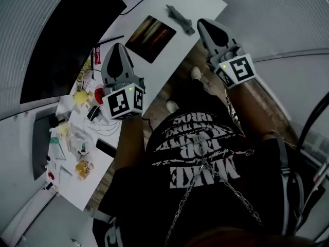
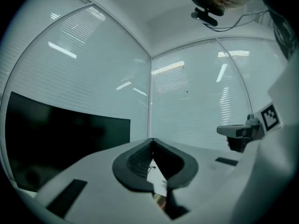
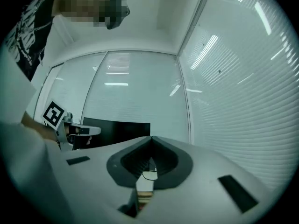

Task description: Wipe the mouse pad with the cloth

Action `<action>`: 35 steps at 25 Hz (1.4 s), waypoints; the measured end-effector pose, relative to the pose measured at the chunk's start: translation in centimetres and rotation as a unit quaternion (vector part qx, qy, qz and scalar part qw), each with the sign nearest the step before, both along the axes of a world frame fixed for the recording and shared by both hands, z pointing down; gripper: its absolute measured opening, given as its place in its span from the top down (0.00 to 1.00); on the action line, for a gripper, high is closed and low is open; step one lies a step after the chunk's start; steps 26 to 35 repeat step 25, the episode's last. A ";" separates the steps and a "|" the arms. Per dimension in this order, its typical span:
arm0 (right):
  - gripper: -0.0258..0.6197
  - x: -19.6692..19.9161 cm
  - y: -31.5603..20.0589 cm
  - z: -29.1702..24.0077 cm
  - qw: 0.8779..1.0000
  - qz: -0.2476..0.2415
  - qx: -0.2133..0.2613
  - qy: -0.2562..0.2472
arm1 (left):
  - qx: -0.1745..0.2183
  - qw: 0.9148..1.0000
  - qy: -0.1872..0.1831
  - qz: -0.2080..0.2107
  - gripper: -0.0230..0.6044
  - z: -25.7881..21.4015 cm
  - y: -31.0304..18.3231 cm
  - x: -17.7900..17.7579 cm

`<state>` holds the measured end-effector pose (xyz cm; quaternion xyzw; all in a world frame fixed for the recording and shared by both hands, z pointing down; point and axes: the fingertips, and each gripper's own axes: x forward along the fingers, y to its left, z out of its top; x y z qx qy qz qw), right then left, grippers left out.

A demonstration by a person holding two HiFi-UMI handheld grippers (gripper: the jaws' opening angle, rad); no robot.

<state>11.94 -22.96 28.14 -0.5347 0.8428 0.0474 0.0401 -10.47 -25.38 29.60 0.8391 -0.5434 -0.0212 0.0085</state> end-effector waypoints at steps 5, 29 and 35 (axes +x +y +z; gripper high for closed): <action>0.96 -1.5 3.8 0.6 0.999 0.015 -0.035 0.021 | -0.018 1.000 -0.012 0.020 0.95 1.3 3.2 -0.4; 0.96 -3.5 7.3 1.8 0.998 0.001 -0.049 0.034 | -0.032 0.999 -0.015 0.018 0.95 2.1 7.8 -2.3; 0.96 -3.5 7.3 1.8 0.998 0.001 -0.049 0.034 | -0.032 0.999 -0.015 0.018 0.95 2.1 7.8 -2.3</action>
